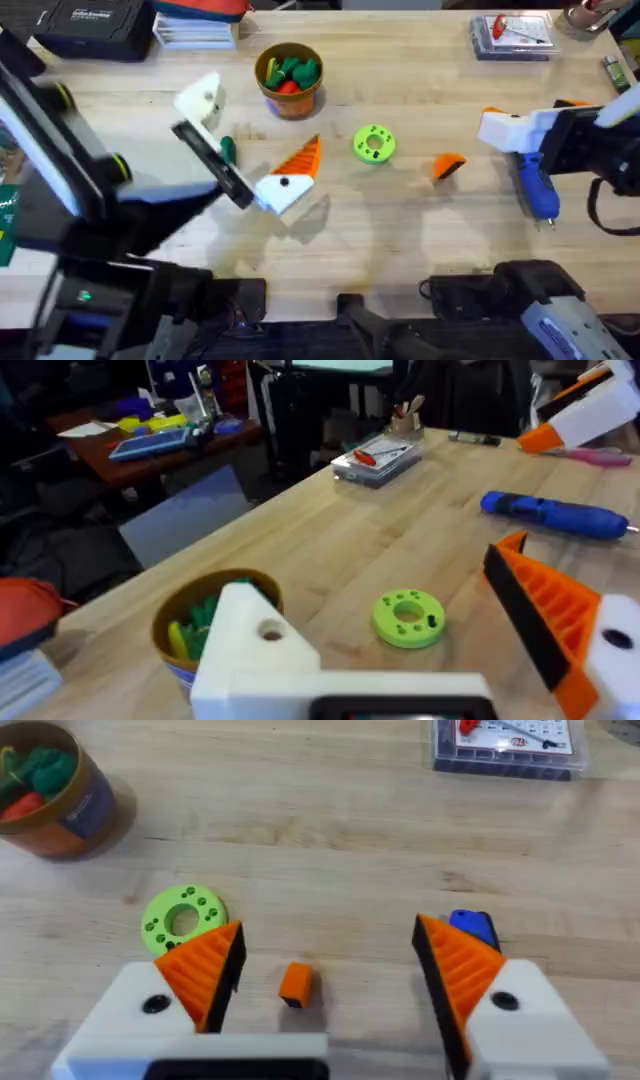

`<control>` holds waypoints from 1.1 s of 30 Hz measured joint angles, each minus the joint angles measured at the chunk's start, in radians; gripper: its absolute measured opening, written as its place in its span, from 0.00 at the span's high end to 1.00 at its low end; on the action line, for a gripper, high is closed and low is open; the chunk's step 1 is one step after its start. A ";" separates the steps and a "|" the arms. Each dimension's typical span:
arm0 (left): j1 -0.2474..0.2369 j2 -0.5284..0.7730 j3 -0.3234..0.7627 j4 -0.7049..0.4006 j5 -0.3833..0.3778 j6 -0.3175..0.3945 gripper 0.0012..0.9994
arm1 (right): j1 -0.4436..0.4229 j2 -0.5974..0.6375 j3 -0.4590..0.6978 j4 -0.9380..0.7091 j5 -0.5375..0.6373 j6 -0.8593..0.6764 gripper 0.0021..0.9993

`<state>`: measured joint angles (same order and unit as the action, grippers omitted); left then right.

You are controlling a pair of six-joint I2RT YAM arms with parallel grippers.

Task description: Pick up the gripper from the table and insert it into the empty holder that is missing its gripper. Then pick up a screw, insert it into the mounting hole, and use the screwdriver to tighten it. Finally, clean up the table by picking up the vegetable and placing it into the bucket.

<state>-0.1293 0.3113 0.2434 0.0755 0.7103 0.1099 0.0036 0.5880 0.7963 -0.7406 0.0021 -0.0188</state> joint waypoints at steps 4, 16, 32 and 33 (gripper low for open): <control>-0.032 -0.088 -0.108 0.051 -0.020 -0.052 0.01 | 0.000 0.000 0.000 0.000 0.000 0.000 0.01; -0.054 -0.305 -0.232 0.033 -0.034 -0.104 0.01 | 0.000 0.000 0.000 0.000 0.000 -0.001 0.01; -0.054 -0.306 -0.233 -0.140 -0.033 -0.118 0.01 | 0.000 0.000 0.000 0.000 0.000 -0.001 0.01; -0.054 -0.306 -0.233 -0.140 -0.033 -0.118 0.01 | 0.000 0.000 0.000 0.000 0.000 -0.001 0.01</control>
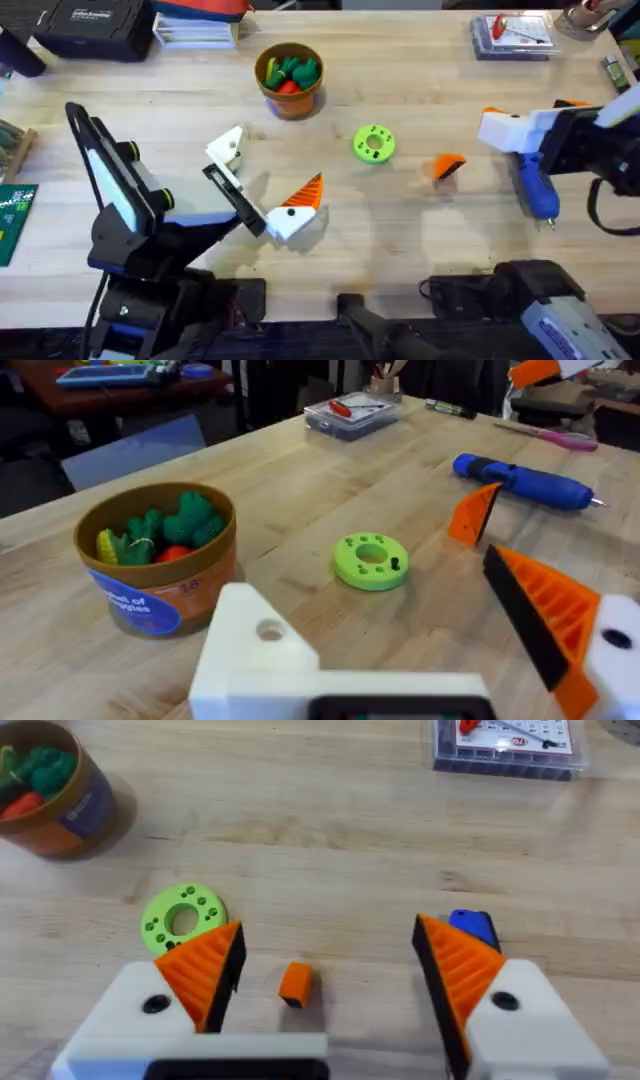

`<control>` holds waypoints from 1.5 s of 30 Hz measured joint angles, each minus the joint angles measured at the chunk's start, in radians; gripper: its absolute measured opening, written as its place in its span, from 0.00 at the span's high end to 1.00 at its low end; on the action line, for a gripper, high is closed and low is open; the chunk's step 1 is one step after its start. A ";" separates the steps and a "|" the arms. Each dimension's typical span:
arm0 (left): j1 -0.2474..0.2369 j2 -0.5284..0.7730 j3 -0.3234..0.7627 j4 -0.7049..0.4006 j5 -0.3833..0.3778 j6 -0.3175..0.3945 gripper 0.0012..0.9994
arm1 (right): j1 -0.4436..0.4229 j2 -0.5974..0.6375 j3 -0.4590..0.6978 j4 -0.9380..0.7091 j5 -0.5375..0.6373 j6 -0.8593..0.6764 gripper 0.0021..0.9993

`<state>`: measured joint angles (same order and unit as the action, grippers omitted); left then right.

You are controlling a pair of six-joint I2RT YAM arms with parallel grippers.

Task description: Pick up the gripper from the table and insert it into the empty holder that is missing its gripper. Then pick up a screw, insert it into the mounting hole, and use the screwdriver to tighten it. Finally, clean up the table by picking up the vegetable and placing it into the bucket.

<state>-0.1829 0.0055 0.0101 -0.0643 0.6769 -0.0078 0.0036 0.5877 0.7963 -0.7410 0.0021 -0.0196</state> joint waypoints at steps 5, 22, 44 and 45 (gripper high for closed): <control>0.000 0.000 0.000 0.000 0.000 0.000 0.01 | 0.000 0.000 0.000 0.000 0.000 0.000 0.01; 0.000 0.000 0.000 0.000 0.000 0.000 0.01 | 0.000 0.000 0.000 0.000 0.000 0.000 0.00; 0.000 0.000 0.000 -0.029 0.333 -0.047 0.01 | 0.000 0.000 0.000 0.000 0.000 0.000 0.01; 0.000 0.000 0.000 -0.029 0.335 -0.054 0.01 | 0.000 0.000 0.000 0.000 0.000 0.000 0.01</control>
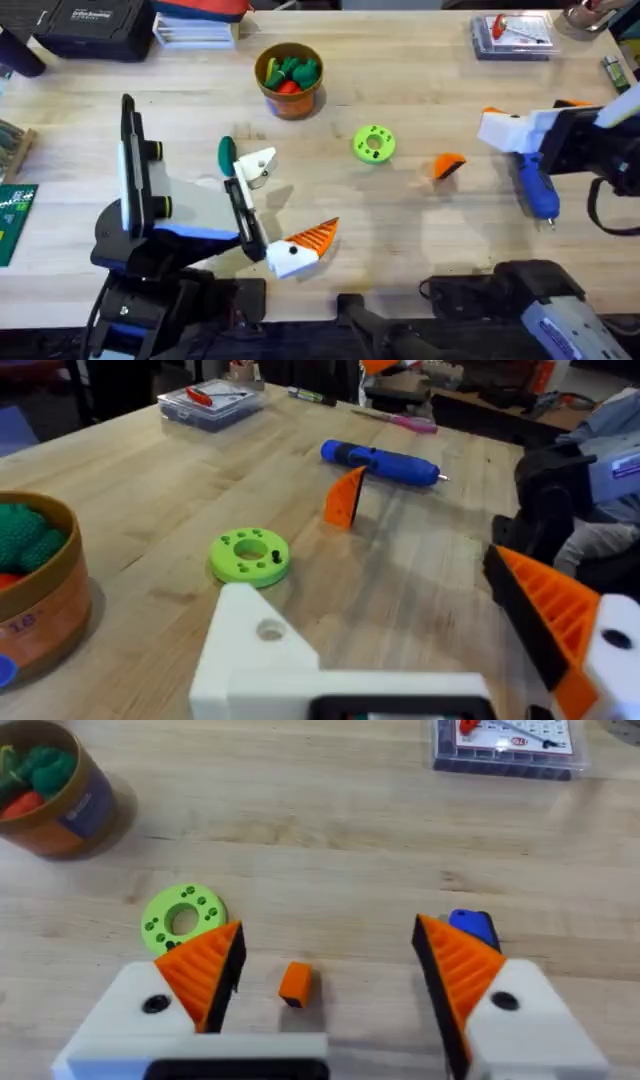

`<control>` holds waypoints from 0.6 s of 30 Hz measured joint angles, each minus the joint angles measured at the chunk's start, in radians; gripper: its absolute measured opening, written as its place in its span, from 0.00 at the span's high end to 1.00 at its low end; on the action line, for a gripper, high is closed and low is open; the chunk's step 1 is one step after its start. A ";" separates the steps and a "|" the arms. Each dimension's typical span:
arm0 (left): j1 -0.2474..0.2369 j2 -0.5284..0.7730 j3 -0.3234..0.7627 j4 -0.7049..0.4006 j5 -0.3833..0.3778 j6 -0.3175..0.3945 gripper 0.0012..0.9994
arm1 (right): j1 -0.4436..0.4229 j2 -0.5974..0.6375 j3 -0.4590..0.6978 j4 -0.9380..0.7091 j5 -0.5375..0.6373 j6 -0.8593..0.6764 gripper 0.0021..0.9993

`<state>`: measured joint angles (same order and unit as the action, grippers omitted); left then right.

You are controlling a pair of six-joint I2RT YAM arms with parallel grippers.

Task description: Pick up the gripper from the table and insert it into the empty holder that is missing its gripper. Then pick up a screw, insert it into the mounting hole, and use the screwdriver to tighten it. Finally, clean up the table by picking up the vegetable and placing it into the bucket.

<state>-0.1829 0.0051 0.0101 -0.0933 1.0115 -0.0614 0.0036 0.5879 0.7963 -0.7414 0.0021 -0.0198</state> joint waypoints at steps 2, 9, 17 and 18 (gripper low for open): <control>0.000 0.000 0.000 -0.001 0.010 -0.015 0.01 | 0.000 0.000 0.000 0.000 -0.004 0.000 0.01; 0.000 0.000 0.000 -0.001 0.014 -0.024 0.01 | 0.001 0.026 0.021 -0.026 -0.026 -0.001 0.01; 0.000 0.000 0.000 -0.002 0.014 -0.025 0.01 | 0.053 0.248 0.193 -0.284 -0.021 -0.003 0.01; 0.000 0.000 0.000 -0.001 0.014 -0.025 0.01 | 0.064 0.272 0.200 -0.311 -0.018 -0.003 0.01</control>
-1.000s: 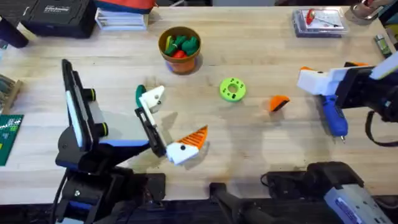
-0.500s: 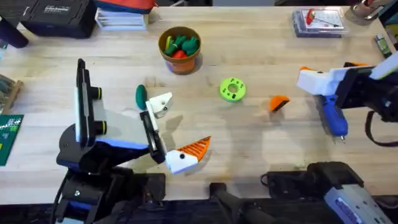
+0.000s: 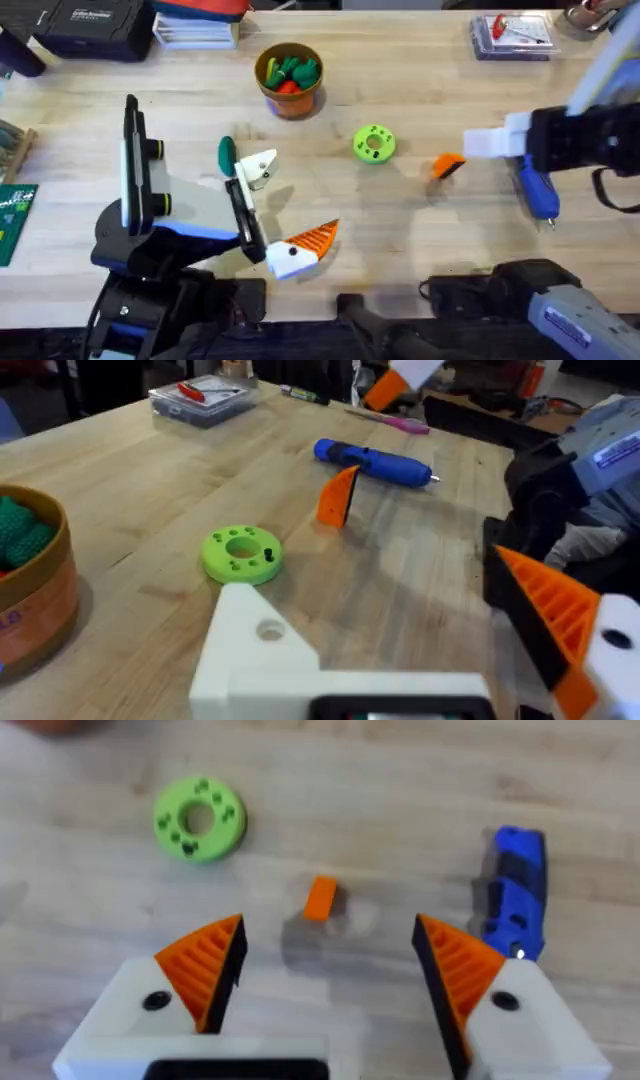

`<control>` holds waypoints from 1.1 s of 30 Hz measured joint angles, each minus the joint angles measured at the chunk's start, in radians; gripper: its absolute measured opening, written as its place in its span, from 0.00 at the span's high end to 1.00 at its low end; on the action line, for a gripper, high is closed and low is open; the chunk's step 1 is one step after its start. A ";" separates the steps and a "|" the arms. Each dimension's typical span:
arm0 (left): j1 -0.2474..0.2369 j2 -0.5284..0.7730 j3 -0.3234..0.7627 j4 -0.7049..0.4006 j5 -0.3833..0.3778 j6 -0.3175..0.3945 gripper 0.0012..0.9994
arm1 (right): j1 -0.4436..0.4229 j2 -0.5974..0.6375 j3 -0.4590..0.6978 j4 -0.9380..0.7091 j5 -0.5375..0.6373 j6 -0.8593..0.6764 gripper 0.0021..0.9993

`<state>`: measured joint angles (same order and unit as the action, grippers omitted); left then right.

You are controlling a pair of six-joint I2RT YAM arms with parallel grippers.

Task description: Pick up the gripper from the table and insert it into the empty holder that is missing its gripper. Then pick up a screw, insert it into the mounting hole, and use the screwdriver to tighten it. Finally, clean up the table by picking up the vegetable and placing it into the bucket.

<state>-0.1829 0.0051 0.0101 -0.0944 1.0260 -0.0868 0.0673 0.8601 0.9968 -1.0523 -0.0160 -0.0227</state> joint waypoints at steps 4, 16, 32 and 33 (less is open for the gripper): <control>0.000 0.000 0.000 0.000 0.000 0.000 0.01 | 0.042 0.143 0.002 -0.075 -0.012 0.001 0.01; 0.000 0.000 0.000 0.000 0.000 0.000 0.01 | 0.044 0.389 0.001 0.004 -0.025 0.143 0.07; 0.000 0.000 0.000 0.000 0.000 0.000 0.01 | 0.044 0.500 0.001 0.014 0.001 0.180 0.19; 0.000 0.000 0.000 0.000 0.000 0.000 0.01 | 0.044 0.505 0.001 0.014 0.001 0.180 0.21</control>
<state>-0.1829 0.0051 0.0101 -0.0944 1.0260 -0.0868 0.1112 1.3648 0.9974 -1.0379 -0.0152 0.1576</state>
